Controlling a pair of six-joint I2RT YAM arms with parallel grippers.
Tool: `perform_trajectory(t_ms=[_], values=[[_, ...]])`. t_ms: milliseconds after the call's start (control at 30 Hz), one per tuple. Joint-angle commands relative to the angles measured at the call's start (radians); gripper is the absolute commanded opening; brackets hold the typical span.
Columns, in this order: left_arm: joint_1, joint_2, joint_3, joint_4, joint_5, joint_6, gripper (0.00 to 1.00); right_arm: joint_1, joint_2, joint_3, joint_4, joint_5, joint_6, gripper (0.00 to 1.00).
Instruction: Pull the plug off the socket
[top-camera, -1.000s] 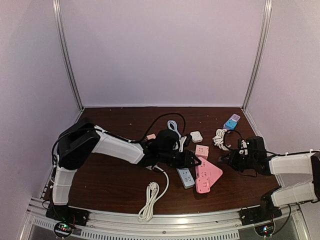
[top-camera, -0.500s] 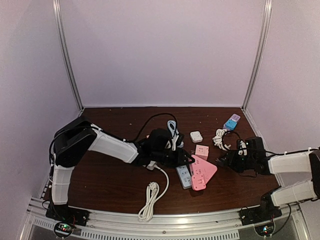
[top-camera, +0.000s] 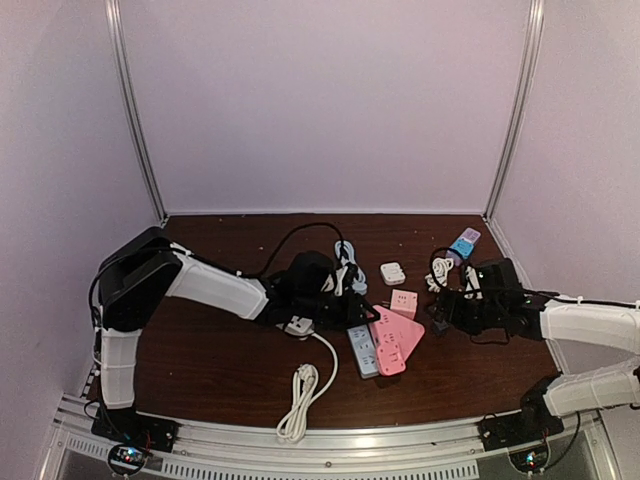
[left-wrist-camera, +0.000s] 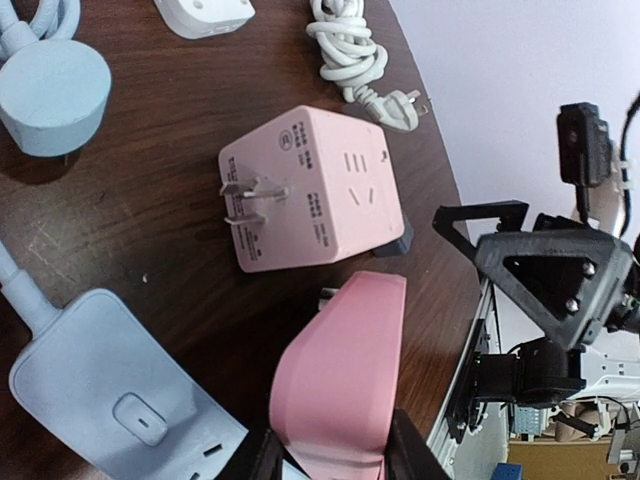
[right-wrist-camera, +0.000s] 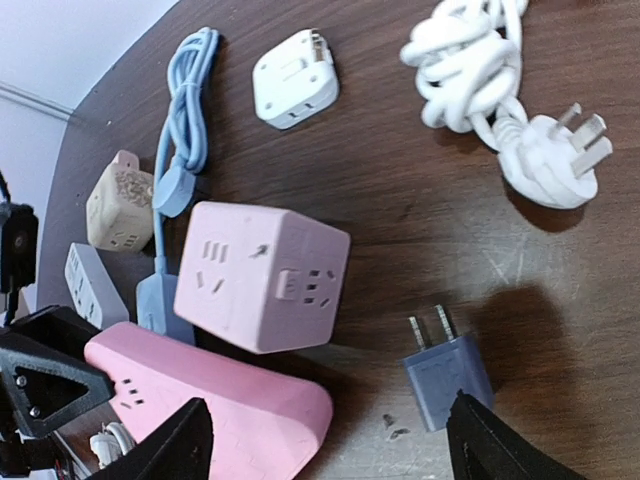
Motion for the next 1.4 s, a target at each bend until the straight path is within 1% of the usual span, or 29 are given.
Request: perform_trajectory(t_ms=[0, 133, 267, 400, 533, 700, 833, 933, 1167, 1367], values=[[0.026, -0.012, -0.025, -0.155, -0.072, -0.023, 0.00, 0.141, -0.056, 0.073, -0.156, 0.149, -0.011, 0.82], [0.025, -0.020, 0.001, -0.194, -0.073, -0.049, 0.00, 0.317, -0.070, 0.119, -0.258, 0.273, 0.025, 0.83], [0.025, -0.020, 0.016, -0.225, -0.076, -0.060, 0.00, 0.496, -0.056, 0.154, -0.318, 0.383, 0.081, 0.84], [0.023, -0.021, 0.021, -0.244, -0.079, -0.065, 0.00, 0.651, 0.007, 0.212, -0.385, 0.489, 0.122, 0.86], [0.018, -0.022, 0.021, -0.245, -0.077, -0.067, 0.00, 0.756, 0.098, 0.284, -0.428, 0.546, 0.139, 0.88], [0.013, -0.028, 0.020, -0.247, -0.081, -0.067, 0.00, 0.812, 0.254, 0.370, -0.475, 0.586, 0.136, 0.89], [0.013, -0.031, 0.019, -0.252, -0.080, -0.062, 0.00, 0.836, 0.379, 0.461, -0.586, 0.641, 0.143, 0.89], [0.012, -0.031, 0.018, -0.255, -0.081, -0.058, 0.00, 0.844, 0.440, 0.510, -0.649, 0.679, 0.166, 0.89], [0.013, -0.031, 0.016, -0.262, -0.082, -0.050, 0.00, 0.845, 0.500, 0.554, -0.756, 0.749, 0.213, 0.88], [0.013, -0.031, 0.021, -0.280, -0.090, -0.034, 0.00, 0.844, 0.439, 0.554, -0.774, 0.758, 0.208, 0.84]])
